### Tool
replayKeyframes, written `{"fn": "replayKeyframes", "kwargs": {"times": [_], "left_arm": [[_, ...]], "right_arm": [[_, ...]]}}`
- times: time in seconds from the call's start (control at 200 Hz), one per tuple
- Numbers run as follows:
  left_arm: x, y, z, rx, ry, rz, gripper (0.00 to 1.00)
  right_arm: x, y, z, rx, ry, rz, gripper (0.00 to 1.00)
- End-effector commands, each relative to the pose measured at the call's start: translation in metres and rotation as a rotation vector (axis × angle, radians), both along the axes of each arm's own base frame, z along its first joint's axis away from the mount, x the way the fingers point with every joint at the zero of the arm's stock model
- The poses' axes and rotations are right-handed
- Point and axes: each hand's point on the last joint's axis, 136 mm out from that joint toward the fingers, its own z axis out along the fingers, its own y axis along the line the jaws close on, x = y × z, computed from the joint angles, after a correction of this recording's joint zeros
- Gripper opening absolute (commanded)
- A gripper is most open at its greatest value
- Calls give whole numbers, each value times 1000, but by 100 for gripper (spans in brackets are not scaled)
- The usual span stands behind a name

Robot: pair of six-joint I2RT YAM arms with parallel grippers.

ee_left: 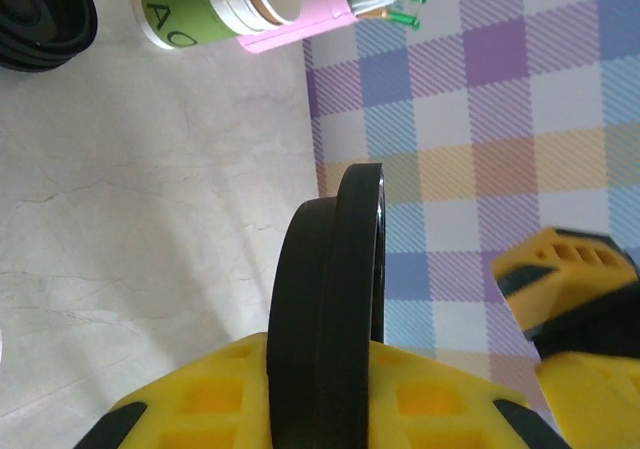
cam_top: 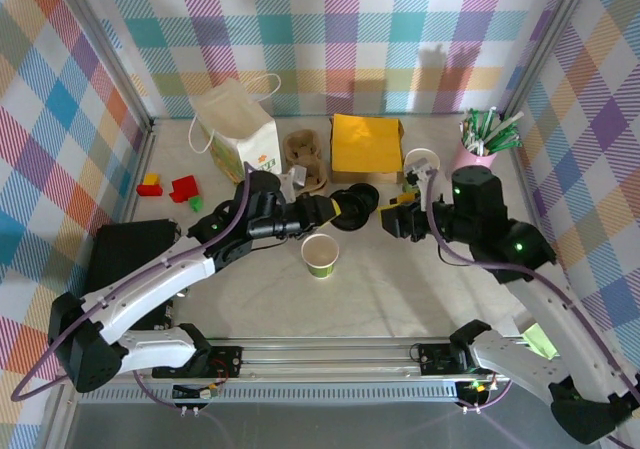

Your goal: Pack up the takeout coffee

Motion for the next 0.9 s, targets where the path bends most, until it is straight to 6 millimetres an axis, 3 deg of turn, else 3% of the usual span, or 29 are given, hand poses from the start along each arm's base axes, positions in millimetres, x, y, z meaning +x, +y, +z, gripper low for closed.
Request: {"fn": "replayKeyframes", "kwargs": {"times": [0.0,0.19,0.28,0.545,0.775,0.895], "left_arm": [[-3,15,14,-49,53,31,18],[-1,42,21,-82,138,112,16],[-3,46,23,-105,176,124,16],[-7,32,13,-132,277,65,16],[-8,30,14,-138,287,56,16],[-9,30,15,-136,287,49,16]], "right_arm": [[-10,18,22,0,-295,171,43],[-29,43,7,-162,-807,305,41],[-29,51,7,-214,-962,315,41],[-17,75,3,-333,-1154,358,37],[-10,85,-8,-392,-1163,390,38],[-6,85,-10,-406,-1156,376,33]]}}
